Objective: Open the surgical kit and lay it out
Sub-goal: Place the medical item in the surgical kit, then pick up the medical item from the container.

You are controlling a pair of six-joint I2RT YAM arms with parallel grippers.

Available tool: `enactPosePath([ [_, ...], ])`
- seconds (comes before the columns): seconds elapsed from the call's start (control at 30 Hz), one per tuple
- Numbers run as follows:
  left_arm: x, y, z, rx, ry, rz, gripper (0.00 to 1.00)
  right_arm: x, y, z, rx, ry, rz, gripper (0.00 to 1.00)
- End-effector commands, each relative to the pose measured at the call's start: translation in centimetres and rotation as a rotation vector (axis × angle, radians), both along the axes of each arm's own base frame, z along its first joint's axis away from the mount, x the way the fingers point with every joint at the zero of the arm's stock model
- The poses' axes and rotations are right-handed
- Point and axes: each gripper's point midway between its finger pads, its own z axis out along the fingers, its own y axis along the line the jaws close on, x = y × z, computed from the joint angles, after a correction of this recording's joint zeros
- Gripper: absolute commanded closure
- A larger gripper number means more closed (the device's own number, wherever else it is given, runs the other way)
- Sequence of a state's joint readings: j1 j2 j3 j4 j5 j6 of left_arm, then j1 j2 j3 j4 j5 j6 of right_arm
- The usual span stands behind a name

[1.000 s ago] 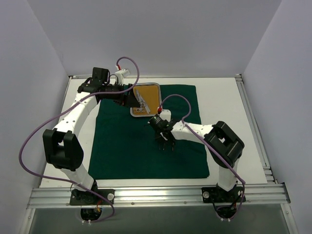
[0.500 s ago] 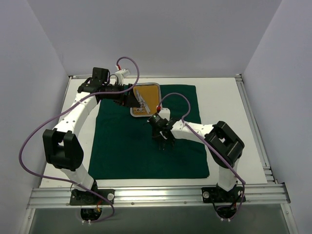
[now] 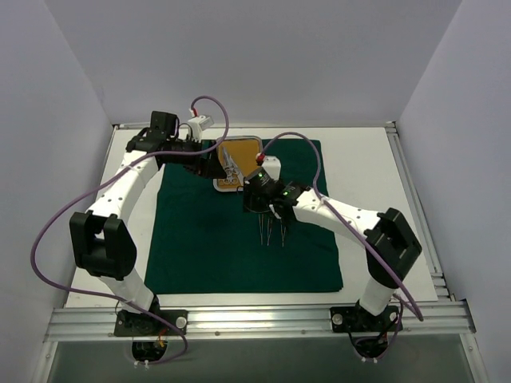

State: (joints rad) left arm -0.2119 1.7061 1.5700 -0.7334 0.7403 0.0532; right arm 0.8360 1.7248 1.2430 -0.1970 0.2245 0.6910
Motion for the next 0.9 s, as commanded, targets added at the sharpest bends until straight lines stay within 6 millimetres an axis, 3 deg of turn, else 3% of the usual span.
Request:
enactPosePath([
  [0.0, 1.1, 1.6, 1.9, 0.041, -0.087, 0.029, 0.06, 1.8, -1.4, 5.5, 0.015, -0.115, 0.003, 0.39],
  [0.13, 1.8, 4.5, 2.4, 0.073, -0.114, 0.099, 0.06, 4.1, -2.3, 7.1, 0.023, -0.14, 0.031, 0.35],
  [0.27, 2.2, 8.7, 2.7, 0.097, -0.114, 0.187, 0.06, 7.1, -2.1, 9.2, 0.041, -0.19, 0.072, 0.31],
  [0.33, 1.8, 9.8, 2.2, 0.115, -0.087, 0.195, 0.06, 9.1, -2.7, 9.2, 0.047, -0.193, 0.076, 0.31],
  [0.4, 1.8, 12.6, 1.6, 0.133, -0.059, 0.254, 0.06, 10.8, -2.3, 10.5, 0.087, -0.224, 0.097, 0.3],
  [0.47, 1.6, 14.1, 0.7, 0.155, -0.037, 0.29, 0.06, 13.0, -2.8, 9.9, 0.085, -0.224, 0.087, 0.29],
  [0.5, 1.6, 15.3, 0.4, 0.165, -0.034, 0.318, 0.06, 14.1, -2.6, 11.3, 0.097, -0.256, 0.089, 0.29],
  [0.53, 1.5, 16.0, 0.2, 0.182, -0.036, 0.336, 0.06, 15.4, -2.8, 10.0, 0.072, -0.243, 0.094, 0.32],
  [0.6, 1.3, 17.1, -1.0, 0.213, -0.025, 0.356, 0.06, 16.7, -2.2, 9.8, 0.074, -0.244, 0.124, 0.37],
  [0.67, 1.3, 18.4, -1.7, 0.261, -0.027, 0.391, 0.06, 18.8, -1.3, 9.0, 0.052, -0.249, 0.138, 0.51],
  [0.7, 1.5, 18.8, -2.2, 0.276, -0.033, 0.4, 0.06, 19.6, -0.8, 6.9, 0.035, -0.221, 0.146, 0.56],
  [0.73, 1.7, 19.2, -2.5, 0.288, -0.032, 0.409, 0.06, 20.5, -0.1, 7.9, 0.05, -0.249, 0.158, 0.65],
  [0.77, 1.8, 19.6, -2.7, 0.305, -0.034, 0.422, 0.06, 21.0, 0.5, 7.3, 0.053, -0.246, 0.169, 0.7],
  [0.8, 2.0, 19.7, -2.9, 0.31, -0.04, 0.427, 0.06, 21.4, 1.0, 5.3, 0.049, -0.222, 0.182, 0.72],
  [0.87, 2.3, 19.9, -3.4, 0.313, -0.034, 0.429, 0.06, 22.2, 2.1, 5.0, 0.07, -0.234, 0.216, 0.77],
])
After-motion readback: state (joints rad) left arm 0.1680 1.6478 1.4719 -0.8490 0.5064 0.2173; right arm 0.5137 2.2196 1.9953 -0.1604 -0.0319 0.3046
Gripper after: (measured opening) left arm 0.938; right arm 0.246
